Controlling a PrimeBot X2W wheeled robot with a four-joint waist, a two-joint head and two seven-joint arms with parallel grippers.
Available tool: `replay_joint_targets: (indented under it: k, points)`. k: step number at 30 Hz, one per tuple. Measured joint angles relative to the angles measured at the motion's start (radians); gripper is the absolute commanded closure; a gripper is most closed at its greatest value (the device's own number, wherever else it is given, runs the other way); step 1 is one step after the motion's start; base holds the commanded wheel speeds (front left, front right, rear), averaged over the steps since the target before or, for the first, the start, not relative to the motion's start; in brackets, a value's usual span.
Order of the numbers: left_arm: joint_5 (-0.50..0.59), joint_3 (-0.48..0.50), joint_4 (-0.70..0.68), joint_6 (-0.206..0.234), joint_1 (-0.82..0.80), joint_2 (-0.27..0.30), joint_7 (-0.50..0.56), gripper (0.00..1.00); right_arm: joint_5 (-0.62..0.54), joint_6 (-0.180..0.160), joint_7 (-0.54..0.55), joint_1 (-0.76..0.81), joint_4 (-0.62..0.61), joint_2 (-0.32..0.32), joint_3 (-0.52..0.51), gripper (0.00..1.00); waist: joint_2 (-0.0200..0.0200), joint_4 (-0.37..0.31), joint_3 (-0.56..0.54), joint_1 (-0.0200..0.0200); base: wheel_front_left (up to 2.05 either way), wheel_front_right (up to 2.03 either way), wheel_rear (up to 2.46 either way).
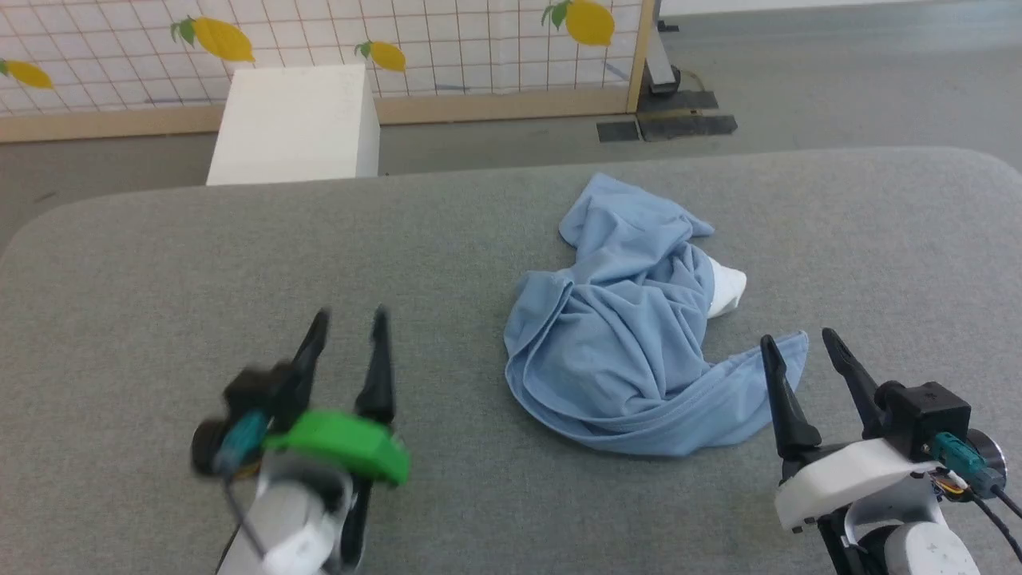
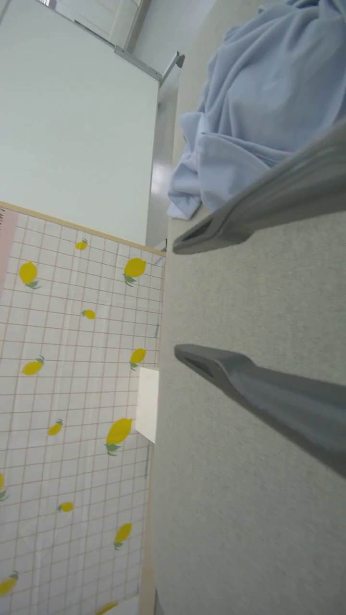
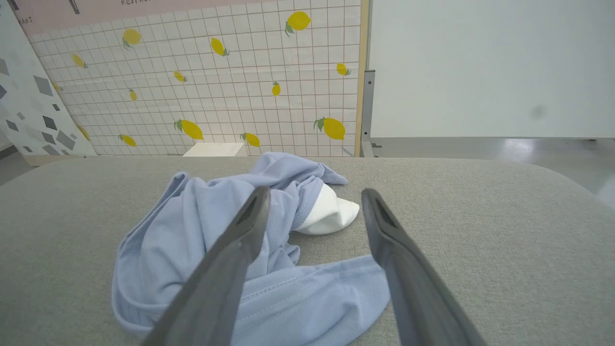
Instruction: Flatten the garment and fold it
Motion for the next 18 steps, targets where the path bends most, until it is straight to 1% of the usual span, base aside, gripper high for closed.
replay_joint_targets:
  k: [4, 5, 13, 18]
  points:
    - [0.001, -0.068, 0.088, -0.037, -0.215, -0.028, 0.056, 0.0, 0.01, 0.0, -0.007, -0.025, 0.004, 0.0, 0.009, 0.0, 0.0, -0.014, 0.035, 0.0, 0.0, 0.0, 0.0]
    - [-0.017, -0.079, 0.119, -0.044, -0.268, -0.035, 0.076, 0.0, 0.013, 0.0, -0.01, -0.035, 0.006, 0.0, 0.013, 0.0, 0.0, -0.02, 0.045, 0.0, 0.0, 0.0, 0.0]
    - [-0.083, -0.184, 0.369, -0.052, -0.618, -0.044, 0.256, 0.0, 0.045, 0.0, -0.048, -0.103, 0.035, 0.0, 0.058, 0.0, 0.0, -0.086, 0.135, 0.0001, 0.0, 0.0, 0.0]
    - [-0.128, -0.293, 0.483, -0.067, -0.775, -0.046, 0.371, 0.0, 0.083, 0.0, -0.09, -0.143, 0.081, 0.0, 0.088, 0.0, 0.0, -0.148, 0.201, 0.0001, 0.0, 0.0, 0.0]
